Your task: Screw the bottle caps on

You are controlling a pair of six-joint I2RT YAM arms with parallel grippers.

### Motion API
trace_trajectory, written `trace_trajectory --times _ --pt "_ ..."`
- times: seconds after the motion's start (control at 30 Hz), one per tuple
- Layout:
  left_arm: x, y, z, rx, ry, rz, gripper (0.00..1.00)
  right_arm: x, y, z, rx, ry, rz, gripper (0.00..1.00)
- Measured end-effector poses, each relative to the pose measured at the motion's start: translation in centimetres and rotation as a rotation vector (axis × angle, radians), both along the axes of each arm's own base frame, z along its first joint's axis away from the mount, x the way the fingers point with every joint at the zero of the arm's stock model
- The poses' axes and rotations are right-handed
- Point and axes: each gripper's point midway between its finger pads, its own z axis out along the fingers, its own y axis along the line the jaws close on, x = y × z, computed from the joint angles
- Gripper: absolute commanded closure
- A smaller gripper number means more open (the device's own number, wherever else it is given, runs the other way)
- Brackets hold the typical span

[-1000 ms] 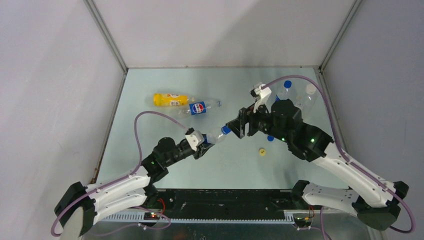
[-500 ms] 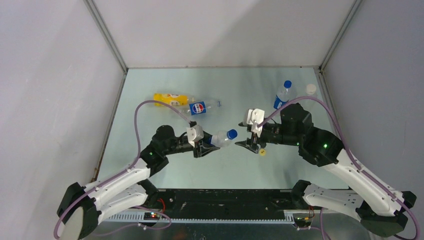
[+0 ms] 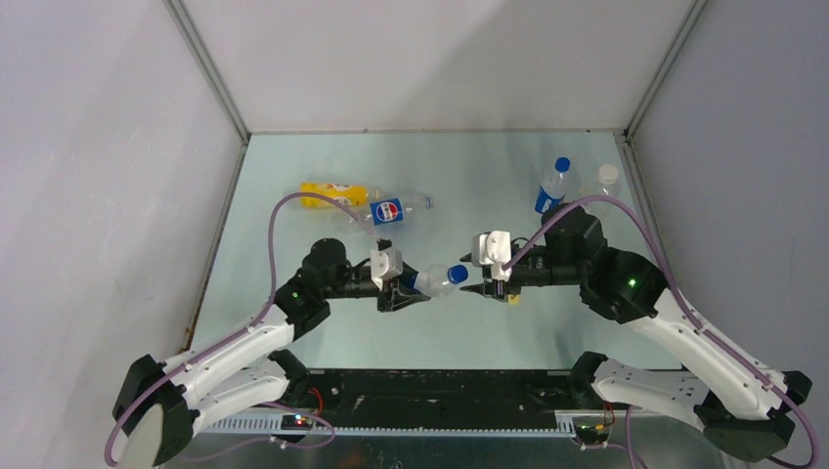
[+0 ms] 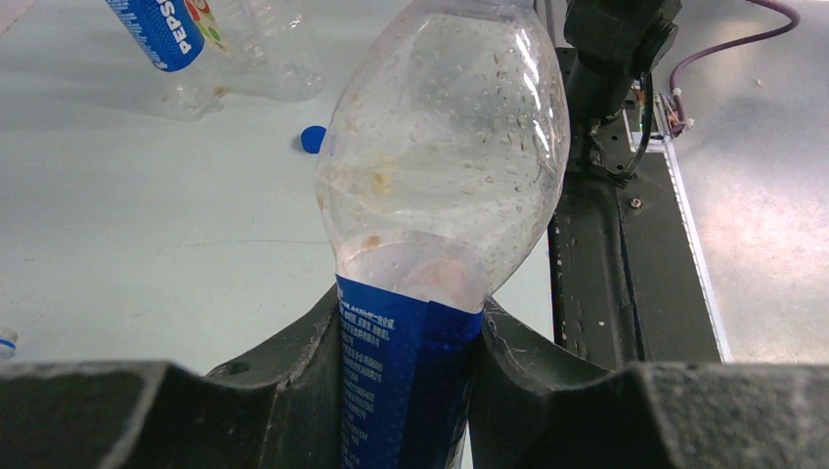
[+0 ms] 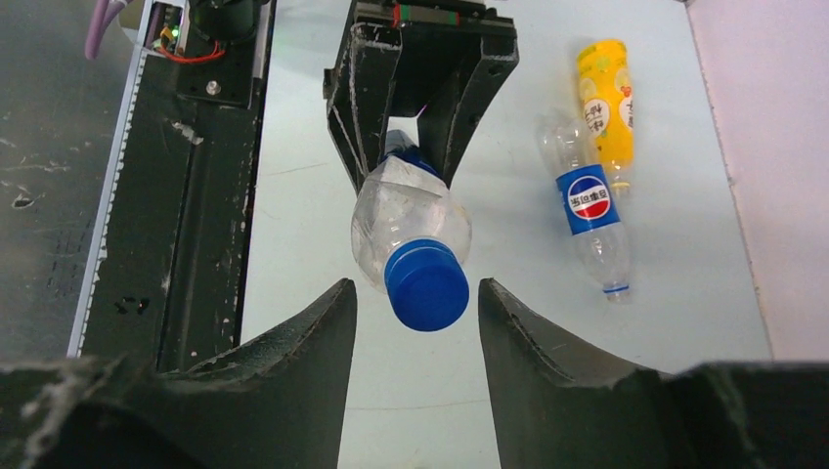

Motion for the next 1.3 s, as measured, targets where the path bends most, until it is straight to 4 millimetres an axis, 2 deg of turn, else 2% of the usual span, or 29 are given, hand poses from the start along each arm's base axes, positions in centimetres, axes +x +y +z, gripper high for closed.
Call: trace_trajectory --times 0.2,0.67,0.8,1.03,1.13,1.3 --pt "-0.3 0.0 -0.1 0.007 -0.007 -0.020 1.00 0.0 -0.2 -1.3 -0.047 0.025 0.013 0.53" --pt "-0.7 0.0 -0.2 0.016 0.000 -0.041 1.00 -0.1 -0.1 -2.1 -0.065 0.058 0.039 0.61" --pt "-0.7 -0.1 0.1 0.017 -0.006 -0.051 1.00 -0.1 0.0 -2.2 -0.066 0.066 0.043 0.69" --pt "-0.3 0.1 -0.2 0.031 -0.025 -0.032 1.00 0.2 0.1 -2.7 -0.078 0.113 0.015 0.94" --pt "0.3 0.2 -0.2 0.042 -0.058 0.003 1.00 0.7 0.2 -2.8 -0.088 0.168 -0.035 0.98" --pt "1.8 0.5 0.4 0.065 -0.166 0.115 1.00 1.9 0.3 -2.8 -0.098 0.320 -0.188 1.00"
